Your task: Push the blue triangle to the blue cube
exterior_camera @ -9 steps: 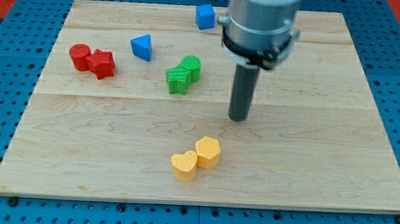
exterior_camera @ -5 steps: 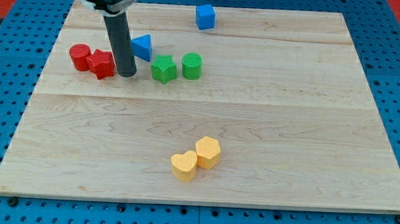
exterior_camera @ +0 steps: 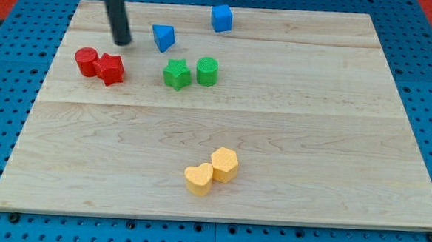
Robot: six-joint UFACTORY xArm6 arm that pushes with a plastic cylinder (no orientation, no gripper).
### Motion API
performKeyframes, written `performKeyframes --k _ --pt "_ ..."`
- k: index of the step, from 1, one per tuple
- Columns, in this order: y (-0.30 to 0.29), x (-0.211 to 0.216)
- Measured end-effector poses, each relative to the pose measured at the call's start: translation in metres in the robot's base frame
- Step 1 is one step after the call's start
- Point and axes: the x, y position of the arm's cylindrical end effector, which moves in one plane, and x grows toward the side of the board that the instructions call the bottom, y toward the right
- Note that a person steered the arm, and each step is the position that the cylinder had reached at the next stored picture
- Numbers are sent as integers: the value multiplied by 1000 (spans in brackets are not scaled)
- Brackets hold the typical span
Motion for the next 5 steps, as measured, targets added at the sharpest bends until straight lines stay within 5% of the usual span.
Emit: performKeyframes --k 1,5 --pt "78 7" --pt "137 -37"
